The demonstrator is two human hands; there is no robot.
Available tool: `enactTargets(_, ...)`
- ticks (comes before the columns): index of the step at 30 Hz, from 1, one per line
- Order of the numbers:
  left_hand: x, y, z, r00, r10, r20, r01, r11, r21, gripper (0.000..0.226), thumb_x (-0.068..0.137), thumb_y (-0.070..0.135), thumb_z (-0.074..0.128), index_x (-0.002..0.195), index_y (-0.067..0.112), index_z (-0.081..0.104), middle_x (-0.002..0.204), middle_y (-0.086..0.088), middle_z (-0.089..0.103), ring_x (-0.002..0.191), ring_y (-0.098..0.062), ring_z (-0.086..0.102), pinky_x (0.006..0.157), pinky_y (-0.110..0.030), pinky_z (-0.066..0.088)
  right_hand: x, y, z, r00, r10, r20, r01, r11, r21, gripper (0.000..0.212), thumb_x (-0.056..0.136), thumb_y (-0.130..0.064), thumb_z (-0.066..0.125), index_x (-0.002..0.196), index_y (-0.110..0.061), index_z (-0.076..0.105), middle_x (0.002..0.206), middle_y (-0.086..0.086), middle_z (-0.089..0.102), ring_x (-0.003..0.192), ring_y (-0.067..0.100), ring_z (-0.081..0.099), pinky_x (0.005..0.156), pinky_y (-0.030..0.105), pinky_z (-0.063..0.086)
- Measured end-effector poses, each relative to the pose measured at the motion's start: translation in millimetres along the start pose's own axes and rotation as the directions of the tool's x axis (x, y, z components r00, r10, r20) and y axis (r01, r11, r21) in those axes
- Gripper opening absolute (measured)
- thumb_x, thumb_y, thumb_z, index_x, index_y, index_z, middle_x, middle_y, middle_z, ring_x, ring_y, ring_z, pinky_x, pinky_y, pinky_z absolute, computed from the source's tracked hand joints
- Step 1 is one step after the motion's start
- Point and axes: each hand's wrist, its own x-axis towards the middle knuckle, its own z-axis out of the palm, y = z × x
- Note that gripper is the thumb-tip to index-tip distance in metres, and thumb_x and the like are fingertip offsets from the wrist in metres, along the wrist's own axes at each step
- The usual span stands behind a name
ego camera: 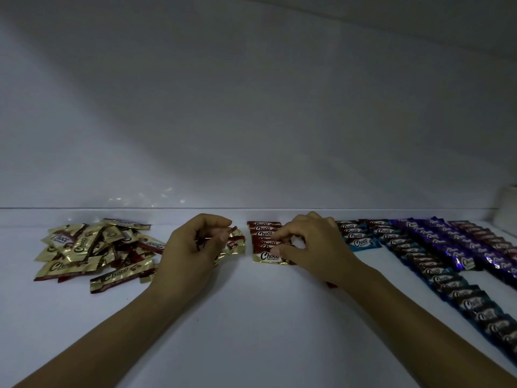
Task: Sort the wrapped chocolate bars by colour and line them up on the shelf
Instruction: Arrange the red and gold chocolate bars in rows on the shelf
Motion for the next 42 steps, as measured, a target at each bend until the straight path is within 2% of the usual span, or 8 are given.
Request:
enactTargets(12, -0.3, -1.4, -0.6, 1.0, -0.017, 0.001, 0.017, 1.0, -0.018, 0.022, 0.09, 0.001, 0.06, 0.09, 0.023, 0.067, 0.081, 0.006, 0.072, 0.068, 0.006, 0.062, 0.057, -0.005, 0.043, -4.0, 2.6, -0.5, 0.996, 0.006, 0.087, -0.003, 0.999, -0.037, 0.03, 0.082, -0.045, 0.067, 0.11, -0.037, 0.068, 0.103, -0.014, 0.058, 0.101, 0.008, 0.044, 0.082, 0.025, 0.018)
enactTargets(24, -0.1, -2.1, -2.0, 1.0, -0.009, -0.003, 0.009, 1.0, 0.004, 0.027, 0.089, 0.0, 0.061, 0.089, 0.026, 0.067, 0.08, 0.006, 0.072, 0.07, 0.005, 0.063, 0.06, -0.006, 0.044, -12.8, -0.8, -7.7, 0.993, 0.036, 0.115, -0.034, 0.999, -0.021, 0.018, 0.08, -0.044, 0.069, 0.098, -0.041, 0.07, 0.102, -0.014, 0.061, 0.102, 0.007, 0.045, 0.084, 0.025, 0.02)
enactTargets(27, -1.1, -0.3, -1.5, 1.0, -0.015, -0.002, 0.015, 1.0, -0.024, 0.025, 0.087, 0.0, 0.064, 0.09, 0.025, 0.067, 0.079, 0.01, 0.073, 0.07, 0.003, 0.064, 0.059, -0.008, 0.046, -13.5, -8.6, -8.2, 0.996, 0.069, 0.056, -0.075, 0.992, 0.105, 0.018, 0.079, -0.043, 0.07, 0.097, -0.038, 0.07, 0.094, -0.017, 0.063, 0.097, 0.001, 0.049, 0.083, 0.022, 0.026)
enactTargets(29, -1.9, 2.2, -0.8, 1.0, -0.021, 0.003, 0.022, 0.998, -0.066, 0.024, 0.084, 0.001, 0.068, 0.092, 0.024, 0.067, 0.083, 0.009, 0.073, 0.072, -0.003, 0.067, 0.06, -0.012, 0.049, -11.9, -23.0, -8.8, 0.991, 0.124, 0.047, -0.132, 0.906, 0.402, 0.018, 0.077, -0.037, 0.074, 0.094, -0.033, 0.069, 0.083, -0.011, 0.069, 0.086, -0.001, 0.061, 0.078, 0.019, 0.043)
enactTargets(31, -3.0, 6.0, 0.3, 1.0, -0.024, 0.015, 0.025, 0.996, -0.091, 0.024, 0.081, 0.003, 0.071, 0.094, 0.023, 0.067, 0.084, 0.007, 0.074, 0.074, -0.007, 0.068, 0.06, -0.014, 0.051, -12.3, -38.9, -5.7, 0.984, 0.135, 0.119, -0.18, 0.768, 0.615, 0.023, 0.074, -0.029, 0.078, 0.095, -0.028, 0.067, 0.077, -0.005, 0.073, 0.077, 0.008, 0.069, 0.072, 0.024, 0.054)
enactTargets(36, -8.4, 16.1, 5.8, 0.996, -0.06, 0.072, 0.074, 0.974, -0.216, 0.025, 0.078, 0.005, 0.074, 0.095, 0.022, 0.068, 0.079, 0.002, 0.073, 0.063, -0.005, 0.065, 0.052, -0.015, 0.048, -13.5, -53.6, -1.3, 0.971, 0.197, 0.137, -0.227, 0.577, 0.784, 0.017, 0.077, 0.0, 0.073, 0.088, -0.011, 0.068, 0.074, 0.019, 0.07, 0.069, 0.028, 0.068, 0.074, 0.043, 0.056)
enactTargets(39, -10.8, 17.8, 7.1, 0.981, -0.056, 0.187, 0.094, 0.975, -0.201, 0.038, 0.079, -0.001, 0.072, 0.105, 0.025, 0.064, 0.07, 0.004, 0.069, 0.055, -0.007, 0.059, 0.049, -0.019, 0.047, -13.5, -49.1, -5.9, 0.948, 0.281, 0.149, -0.27, 0.463, 0.844, 0.012, 0.079, 0.003, 0.069, 0.09, -0.001, 0.067, 0.079, 0.016, 0.072, 0.065, 0.025, 0.069, 0.064, 0.031, 0.059)
enactTargets(42, -11.3, 14.4, 5.6, 0.974, -0.063, 0.216, 0.104, 0.977, -0.187, 0.041, 0.084, -0.004, 0.067, 0.11, 0.028, 0.061, 0.072, -0.006, 0.07, 0.053, -0.011, 0.055, 0.048, -0.022, 0.045, -13.6, -47.3, -9.4, 0.941, 0.297, 0.163, -0.293, 0.473, 0.831, 0.012, 0.081, 0.004, 0.067, 0.091, -0.001, 0.067, 0.077, 0.01, 0.073, 0.062, 0.018, 0.069, 0.06, 0.024, 0.057)
